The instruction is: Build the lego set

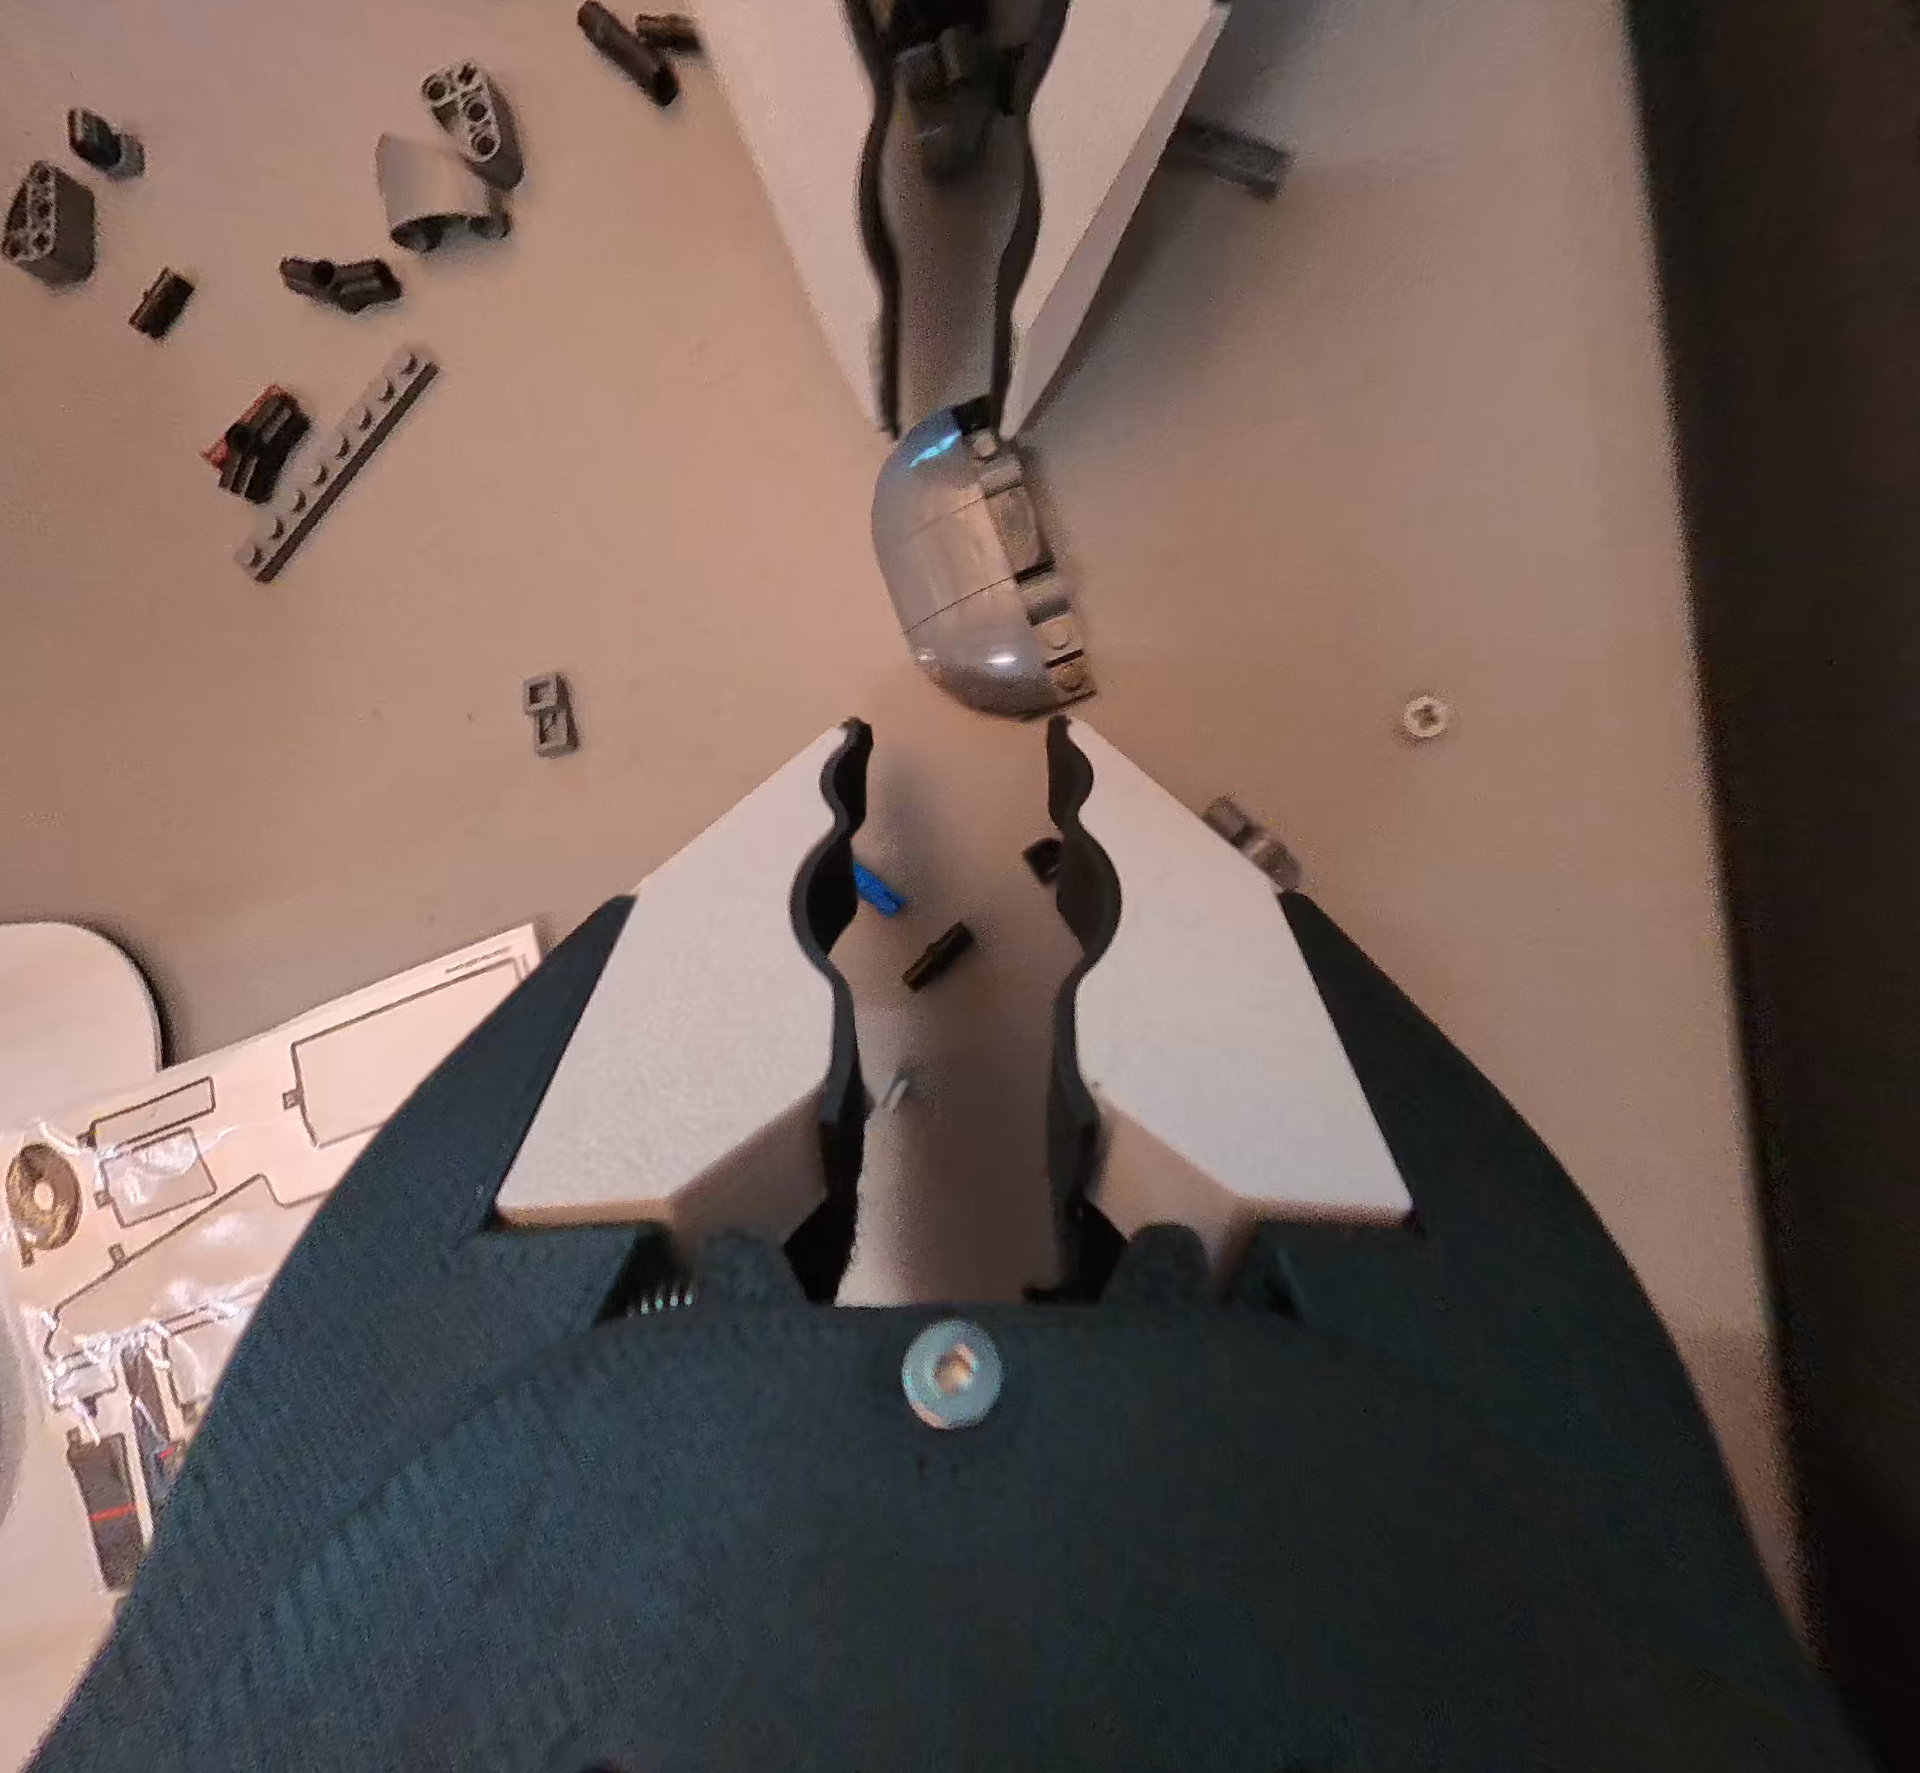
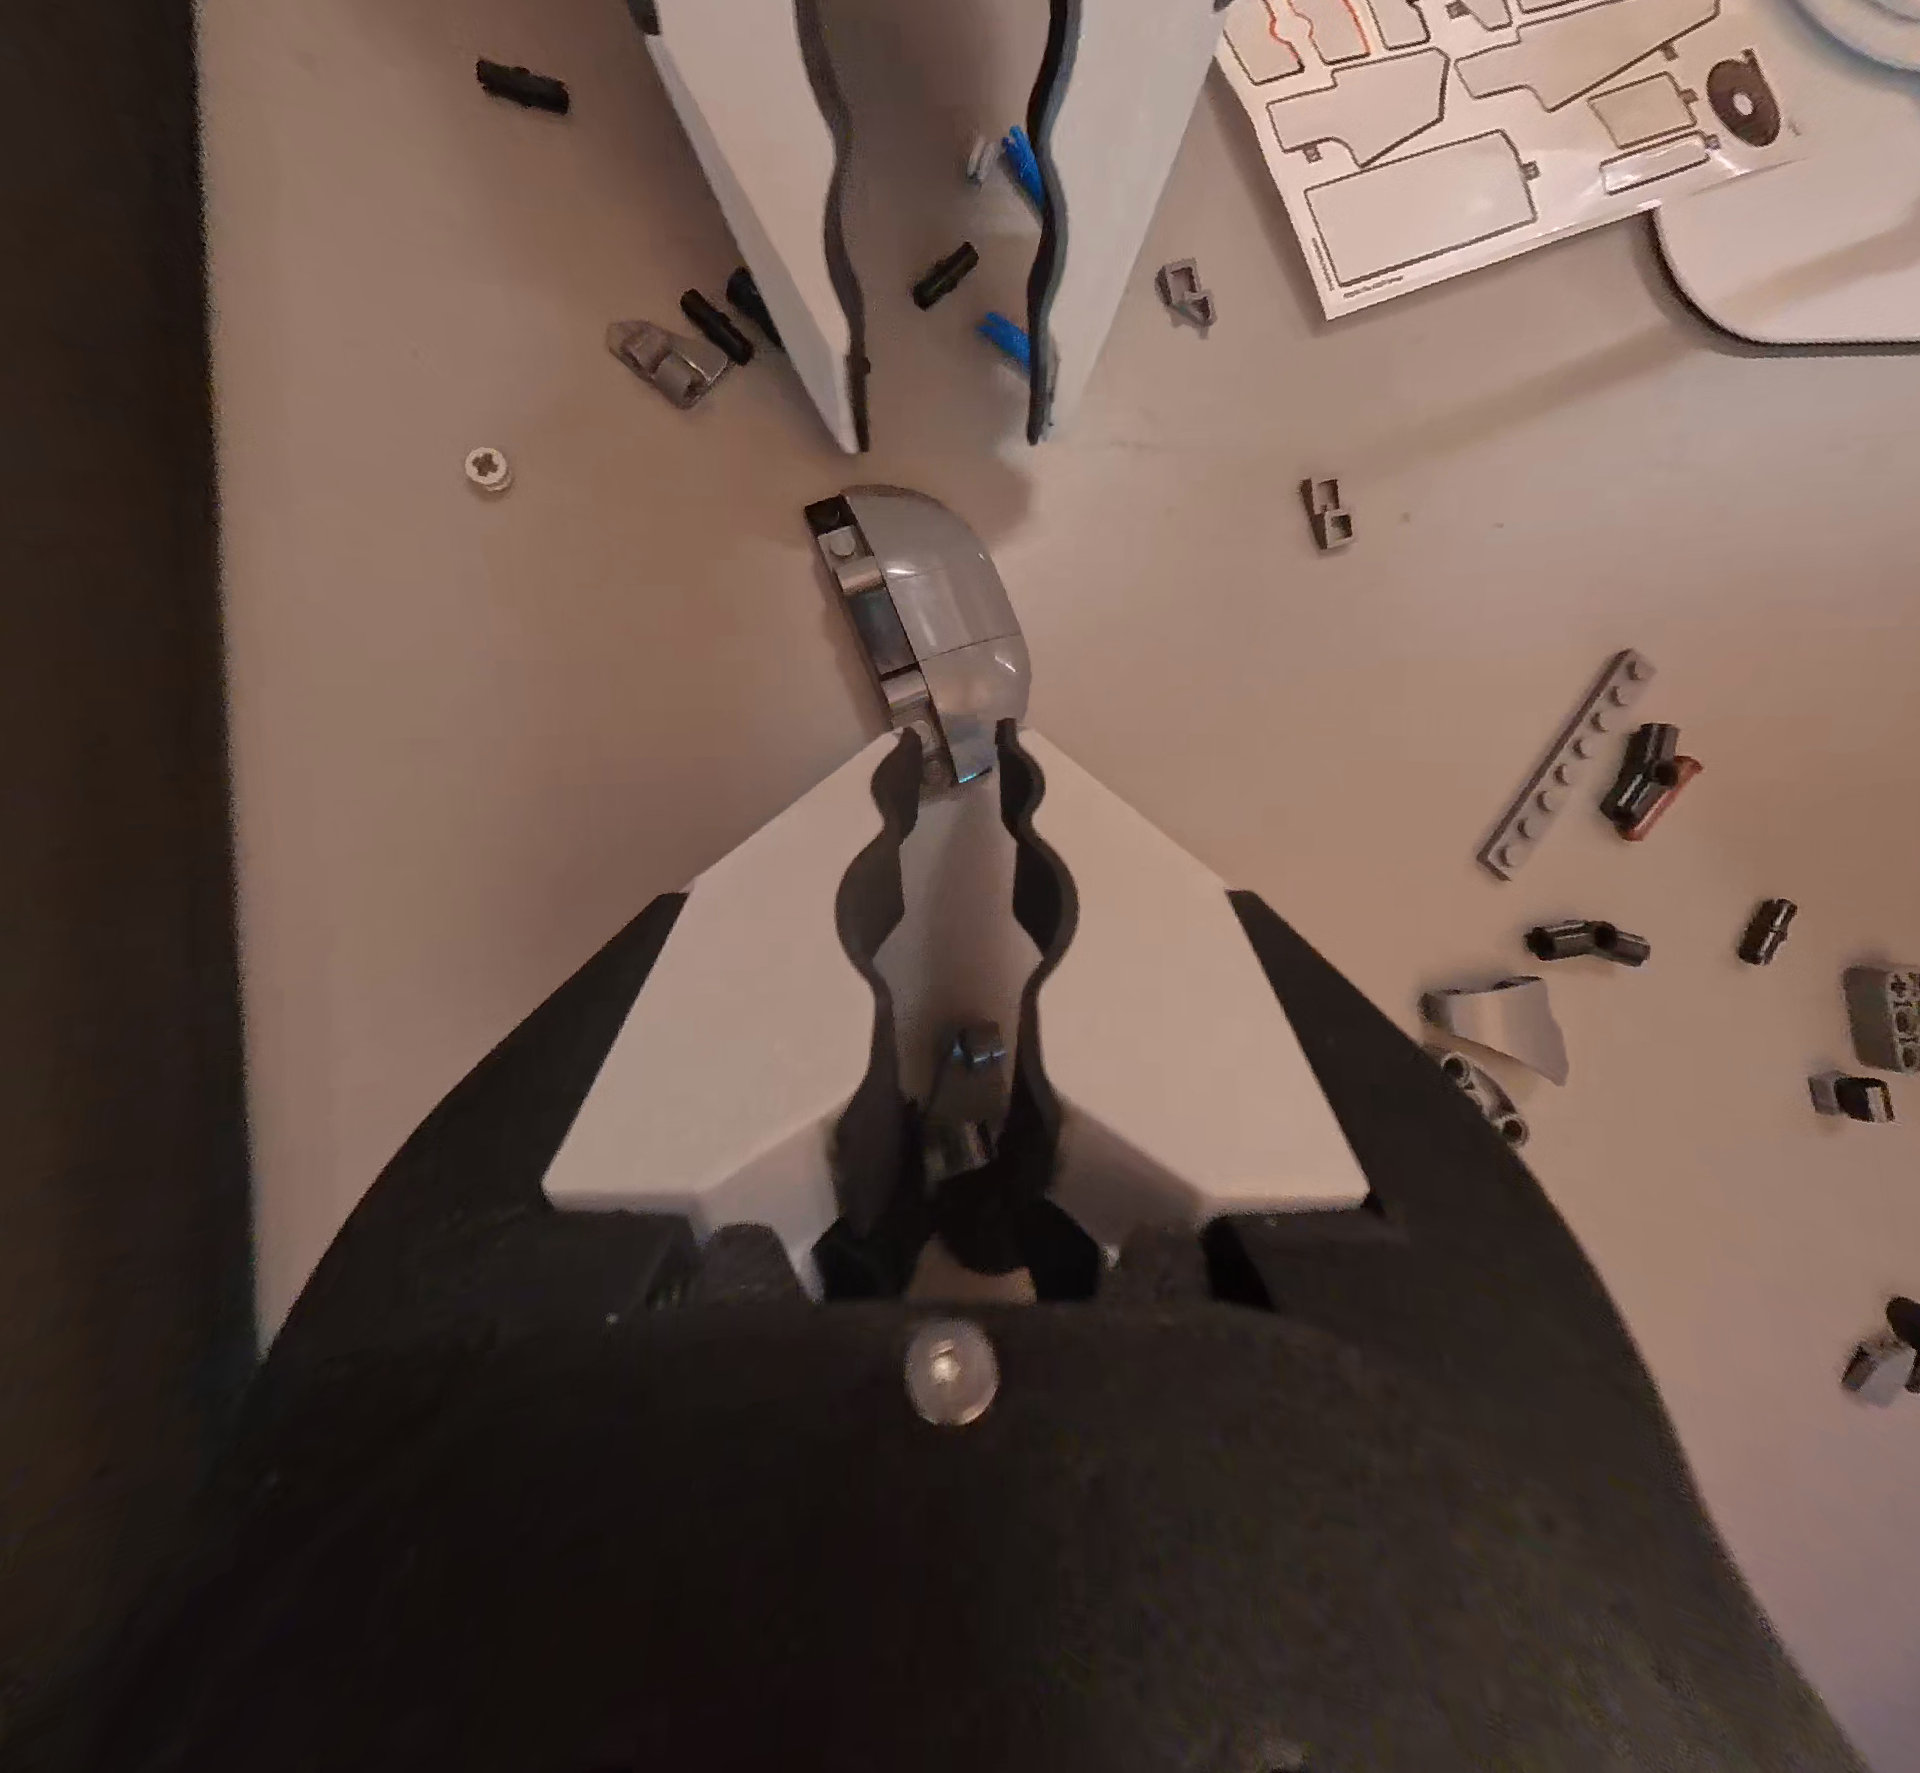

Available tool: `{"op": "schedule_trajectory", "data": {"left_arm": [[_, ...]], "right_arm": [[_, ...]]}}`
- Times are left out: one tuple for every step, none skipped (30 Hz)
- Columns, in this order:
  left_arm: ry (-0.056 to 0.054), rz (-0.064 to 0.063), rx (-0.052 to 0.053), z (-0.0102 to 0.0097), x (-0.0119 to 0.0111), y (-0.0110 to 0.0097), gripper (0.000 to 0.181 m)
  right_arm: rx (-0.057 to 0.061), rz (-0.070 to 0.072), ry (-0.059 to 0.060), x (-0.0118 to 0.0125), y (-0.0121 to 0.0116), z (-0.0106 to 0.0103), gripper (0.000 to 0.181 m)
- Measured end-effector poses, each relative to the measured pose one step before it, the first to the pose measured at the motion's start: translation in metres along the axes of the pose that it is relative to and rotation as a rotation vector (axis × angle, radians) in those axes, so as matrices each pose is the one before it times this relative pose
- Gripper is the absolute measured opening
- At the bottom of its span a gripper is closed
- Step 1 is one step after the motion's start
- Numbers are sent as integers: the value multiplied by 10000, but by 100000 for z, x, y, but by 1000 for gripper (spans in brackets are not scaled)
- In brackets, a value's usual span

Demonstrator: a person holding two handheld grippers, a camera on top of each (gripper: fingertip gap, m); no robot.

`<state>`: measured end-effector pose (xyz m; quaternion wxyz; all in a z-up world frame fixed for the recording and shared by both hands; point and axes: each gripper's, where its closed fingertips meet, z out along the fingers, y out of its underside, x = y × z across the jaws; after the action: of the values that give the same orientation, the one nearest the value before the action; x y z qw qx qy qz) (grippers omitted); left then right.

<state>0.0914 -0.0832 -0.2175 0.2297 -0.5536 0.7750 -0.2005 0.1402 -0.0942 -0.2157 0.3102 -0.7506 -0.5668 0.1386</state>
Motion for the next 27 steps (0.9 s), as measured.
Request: {"op": "schedule_trajectory", "data": {"left_arm": [[69,83,-8,62,312,-169,34],[48,75,-39,135,264,-116,35],[37,63,-74,206,191,-51,37],[58,58,-141,257,201,95,38],[36,60,-143,250,137,126,39],[14,-12,102,46,28,-237,38],[-53,-21,-53,44,-104,-4,37],[-57,-4,-25,8,-111,3,37],[-4,-36,13,13,-55,14,36],[73,-83,33,31,41,8,36],[81,-70,39,14,39,12,34],[50,-32,28,12,10,27,34],[50,-30,19,-5,12,17,33],[37,-33,19,14,-9,7,32],[23,1,22,7,6,-14,32],[-9,35,20,12,-20,-10,32],[-45,45,15,3,-50,-19,32],[-17,39,11,-1,-17,-9,32],[-23,50,8,-13,-17,7,32],[-35,23,-24,-28,-34,26,32],[-16,-9,-33,-9,-30,10,33],[5,-1,2,38,-7,-36,32],[-9,-23,0,46,-96,-30,32],[-17,-39,-17,22,-144,3,31],[-21,-14,-23,6,-100,15,31],[-26,14,9,1,-42,-5,31],[-47,22,20,-5,-31,-10,31]], "right_arm": [[-65,-83,38,-15,55,192,17],[-101,-92,-14,-105,92,261,20],[-72,-79,-18,-120,37,250,23],[1,-50,3,-70,-86,133,25],[37,-11,-38,-69,-130,29,23],[30,20,-52,-79,-91,9,20],[36,28,-54,-79,-81,26,18],[31,30,-55,-80,-80,15,18],[26,33,-62,-79,-73,1,16],[7,57,-46,-58,-38,9,15],[10,86,-48,-22,-19,2,15],[14,95,-59,-29,-25,-7,15],[6,70,-47,-34,-9,-23,15],[1,39,-34,-23,9,-27,14],[-3,14,-20,-21,11,-19,14],[-7,-23,7,-13,17,-15,14],[-7,-47,42,35,20,-21,14],[7,-52,56,49,-3,-22,14],[31,-65,58,38,-38,-34,14],[55,-58,69,62,-92,-39,13],[52,-36,46,50,-100,13,12],[10,-42,-8,-28,-58,100,14],[-5,-65,-16,-84,-67,103,14],[3,-70,13,-41,-71,50,14],[2,-30,17,-8,-30,26,14],[28,21,9,29,4,4,14],[25,36,-1,29,6,-5,14]]}}
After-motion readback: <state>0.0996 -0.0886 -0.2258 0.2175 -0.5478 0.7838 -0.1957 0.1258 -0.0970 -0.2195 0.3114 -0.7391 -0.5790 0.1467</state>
